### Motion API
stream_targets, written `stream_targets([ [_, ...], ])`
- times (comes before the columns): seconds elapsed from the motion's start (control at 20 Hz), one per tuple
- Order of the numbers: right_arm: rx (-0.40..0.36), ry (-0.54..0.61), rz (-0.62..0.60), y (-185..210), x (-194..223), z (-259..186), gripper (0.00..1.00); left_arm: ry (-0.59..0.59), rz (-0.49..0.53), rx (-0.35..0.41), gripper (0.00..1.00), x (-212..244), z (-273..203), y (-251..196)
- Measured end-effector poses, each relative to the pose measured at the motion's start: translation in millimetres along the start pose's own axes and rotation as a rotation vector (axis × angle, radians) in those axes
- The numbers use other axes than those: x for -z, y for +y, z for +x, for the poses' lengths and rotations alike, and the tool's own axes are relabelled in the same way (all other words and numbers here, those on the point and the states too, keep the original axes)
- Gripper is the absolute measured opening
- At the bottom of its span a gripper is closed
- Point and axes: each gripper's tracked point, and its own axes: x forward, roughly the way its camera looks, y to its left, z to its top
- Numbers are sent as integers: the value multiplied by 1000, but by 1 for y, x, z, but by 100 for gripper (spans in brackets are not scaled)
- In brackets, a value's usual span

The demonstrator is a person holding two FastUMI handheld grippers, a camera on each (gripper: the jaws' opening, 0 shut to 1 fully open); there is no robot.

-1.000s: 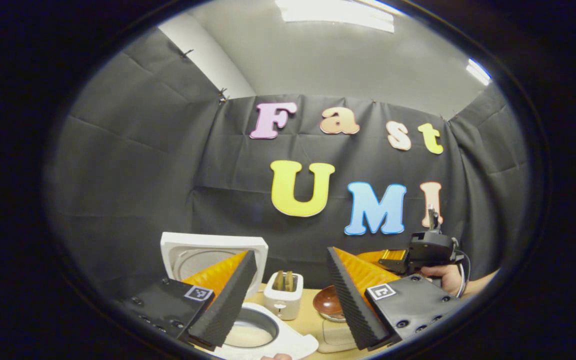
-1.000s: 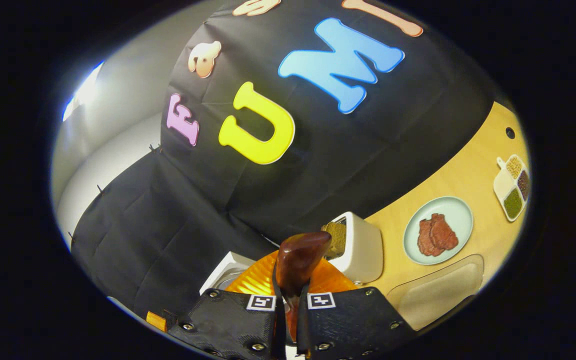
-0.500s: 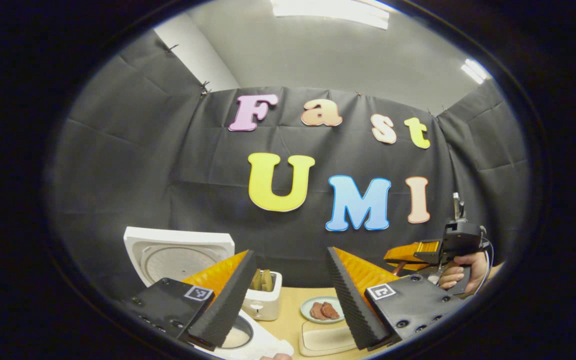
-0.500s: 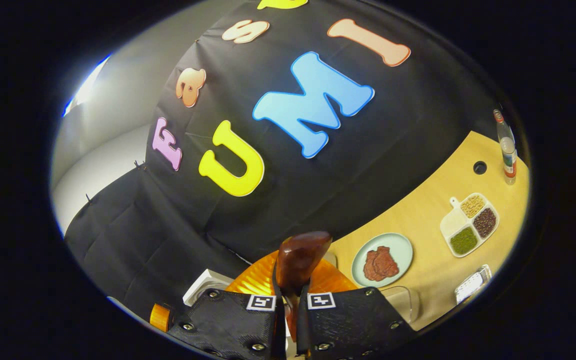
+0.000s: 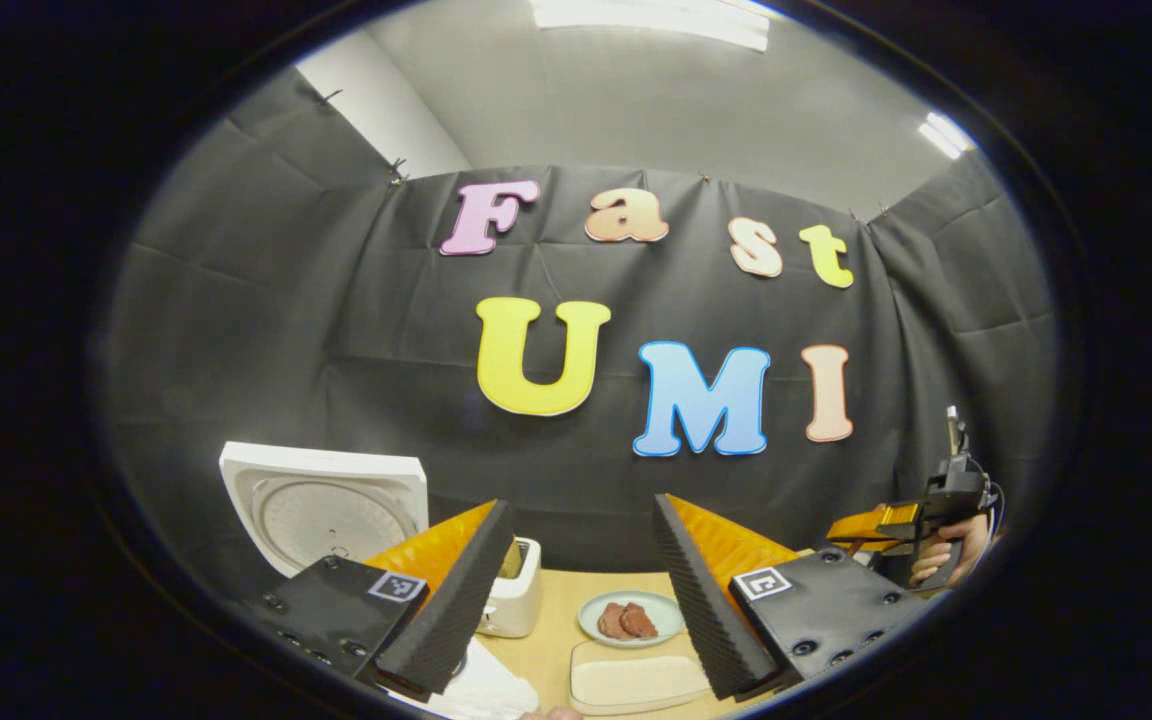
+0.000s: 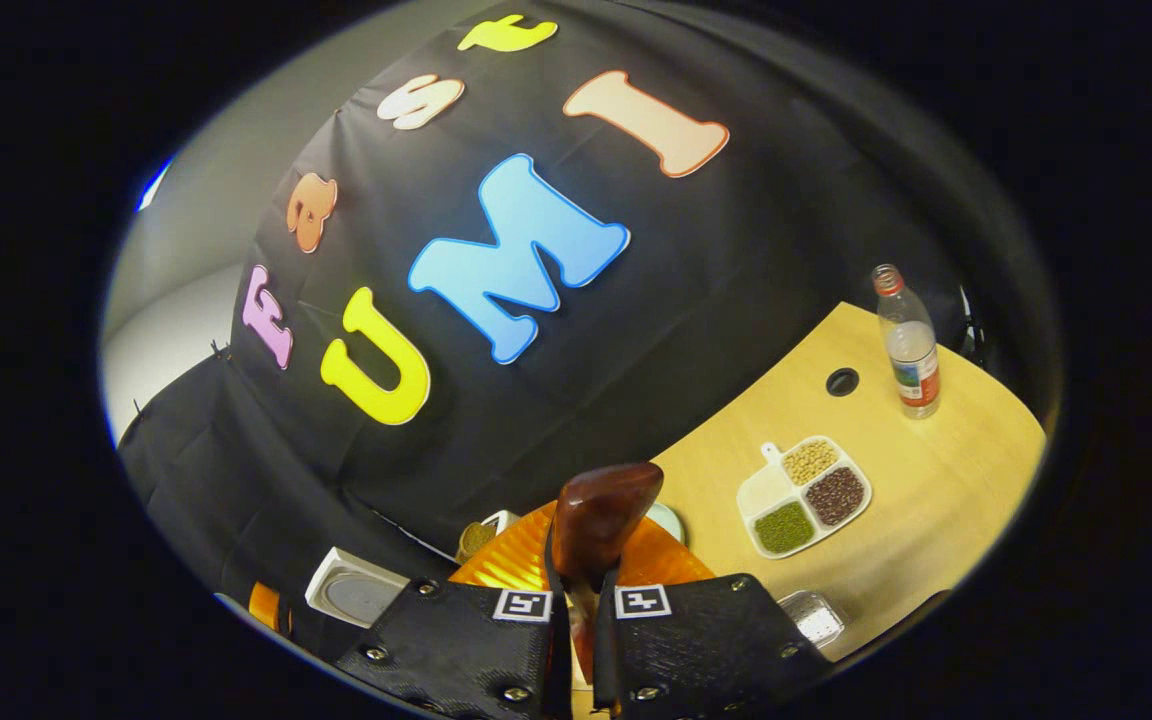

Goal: Close the left gripper, press the button to open the rice cooker; take a wooden spoon from the chopstick holder with the right hand, scoop a spoonful of rice and pour it into the rice cooker, then put the wooden spoon back into the chopstick holder.

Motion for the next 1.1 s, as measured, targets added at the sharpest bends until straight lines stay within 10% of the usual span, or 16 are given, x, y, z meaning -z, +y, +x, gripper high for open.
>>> stream_targets([
  [0.4, 150, 39, -139, -80, 18, -1, 9, 18, 48, -20, 94, -3, -5, -23],
  [1.1, 200, 160, -349, -126, 81, 29, 9, 56, 79, -95, 99, 7, -42, -24],
])
